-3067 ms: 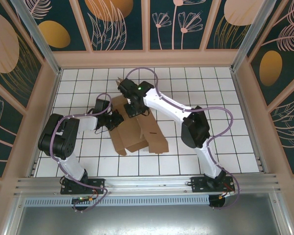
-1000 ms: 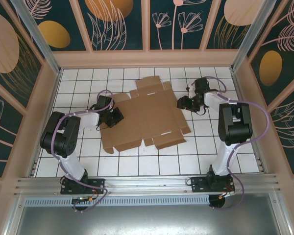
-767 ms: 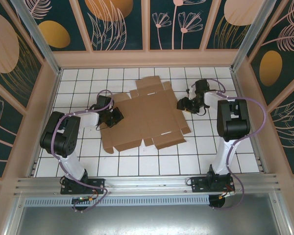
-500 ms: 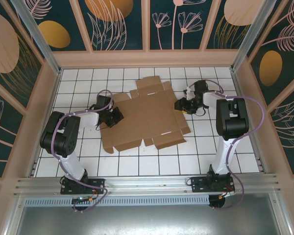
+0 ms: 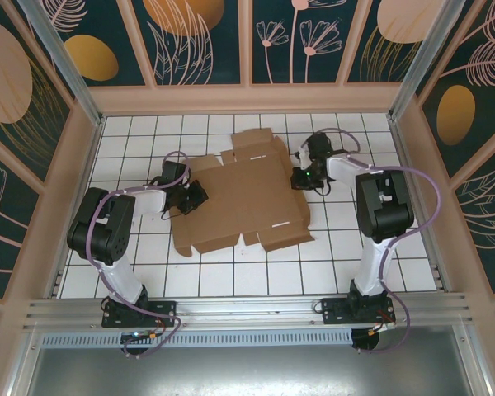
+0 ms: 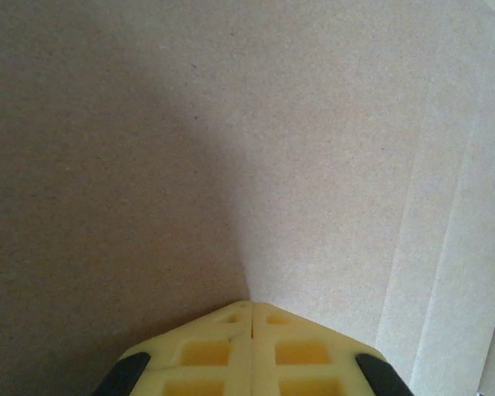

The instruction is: Fold the paper box

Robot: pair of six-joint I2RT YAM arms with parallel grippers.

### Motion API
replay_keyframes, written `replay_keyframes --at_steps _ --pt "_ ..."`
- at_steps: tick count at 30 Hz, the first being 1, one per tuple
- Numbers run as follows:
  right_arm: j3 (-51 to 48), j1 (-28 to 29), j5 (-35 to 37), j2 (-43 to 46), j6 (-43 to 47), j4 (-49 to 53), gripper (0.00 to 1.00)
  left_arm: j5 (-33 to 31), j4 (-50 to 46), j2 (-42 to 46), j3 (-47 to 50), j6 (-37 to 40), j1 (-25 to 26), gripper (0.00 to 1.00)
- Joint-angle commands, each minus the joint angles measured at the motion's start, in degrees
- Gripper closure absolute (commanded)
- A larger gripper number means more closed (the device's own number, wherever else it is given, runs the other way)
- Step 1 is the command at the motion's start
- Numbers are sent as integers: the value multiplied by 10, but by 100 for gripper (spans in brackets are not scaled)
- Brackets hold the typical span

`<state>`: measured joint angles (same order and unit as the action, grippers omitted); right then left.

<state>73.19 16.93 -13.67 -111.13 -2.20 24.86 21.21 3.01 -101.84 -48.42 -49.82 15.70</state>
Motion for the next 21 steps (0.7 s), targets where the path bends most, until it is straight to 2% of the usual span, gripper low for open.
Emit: replay_keyframes --at_steps 1,4,7,15,19,21 --pt "27 43 181 -4 24 38 90 20 10 4 8 -6 -1 93" --pt "33 74 237 -18 44 47 88 32 18 4 11 -11 -1 93" --pt "34 79 250 -24 50 47 88 36 21 8 13 -12 -1 93" --pt "24 53 167 -5 43 -3 86 34 17 14 19 -12 -1 93" --pt "36 40 148 -19 40 -1 94 35 15 26 27 -14 1 93" --pt "39 39 127 -23 41 -5 93 29 8 33 28 -11 8 92"
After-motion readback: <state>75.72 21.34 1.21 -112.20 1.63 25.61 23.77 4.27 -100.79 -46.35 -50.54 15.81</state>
